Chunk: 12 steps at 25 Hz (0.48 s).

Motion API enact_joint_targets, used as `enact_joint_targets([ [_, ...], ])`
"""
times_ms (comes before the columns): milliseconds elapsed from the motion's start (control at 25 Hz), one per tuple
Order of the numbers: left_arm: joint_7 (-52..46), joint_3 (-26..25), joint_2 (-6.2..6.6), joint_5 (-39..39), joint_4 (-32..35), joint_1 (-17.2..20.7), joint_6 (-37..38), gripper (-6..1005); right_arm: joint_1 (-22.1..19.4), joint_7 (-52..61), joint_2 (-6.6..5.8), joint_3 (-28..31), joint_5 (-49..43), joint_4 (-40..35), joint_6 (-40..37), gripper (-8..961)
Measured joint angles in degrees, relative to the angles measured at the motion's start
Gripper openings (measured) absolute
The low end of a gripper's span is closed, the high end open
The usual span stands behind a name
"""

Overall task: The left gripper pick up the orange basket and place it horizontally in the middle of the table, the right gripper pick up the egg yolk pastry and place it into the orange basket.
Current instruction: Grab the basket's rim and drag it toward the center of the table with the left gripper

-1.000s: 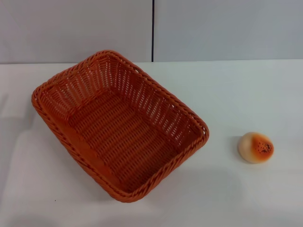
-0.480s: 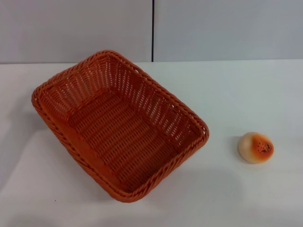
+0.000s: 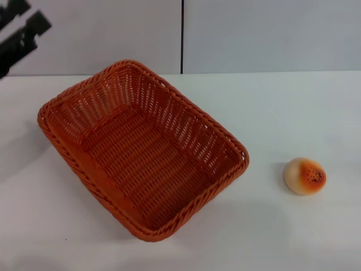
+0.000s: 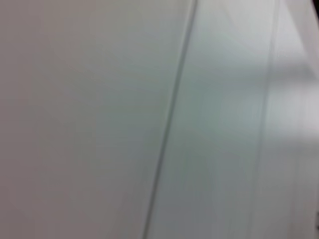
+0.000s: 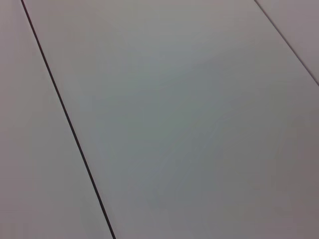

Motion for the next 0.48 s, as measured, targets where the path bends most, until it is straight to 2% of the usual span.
enact_joint_targets([
  [120, -6.2, 2.1, 0.79, 0.0, 6.8, -1.1, -0.2, 741, -0.2, 0.3, -0.01, 0.0, 0.0, -0.1, -0.1, 780],
  [160, -9.5, 3.2, 1.51, 0.0, 10.2, -2.0, 0.1, 741, -0.3, 0.7, -0.02, 0.0, 0.0, -0.2, -0.1, 779],
  [320, -13.9, 4.6, 2.46, 2.3, 15.5, -3.6, -0.2, 741, -0.3, 0.9, -0.02, 0.0, 0.0, -0.3, -0.1, 777],
  [400, -16.7, 4.9, 2.58, 5.1, 18.6, -4.6, -1.1, 740, -0.4, 0.9, -0.01, 0.0, 0.0, -0.3, -0.1, 776],
  [440, -19.8, 5.2, 2.19, 9.4, 22.3, -5.8, -3.5, 740, -0.4, 0.9, 0.0, 0.0, 0.0, -0.3, 0.0, 775],
  [480, -19.8, 5.2, 2.19, 9.4, 22.3, -5.8, -3.5, 740, -0.4, 0.9, 0.0, 0.0, 0.0, -0.3, 0.0, 775],
])
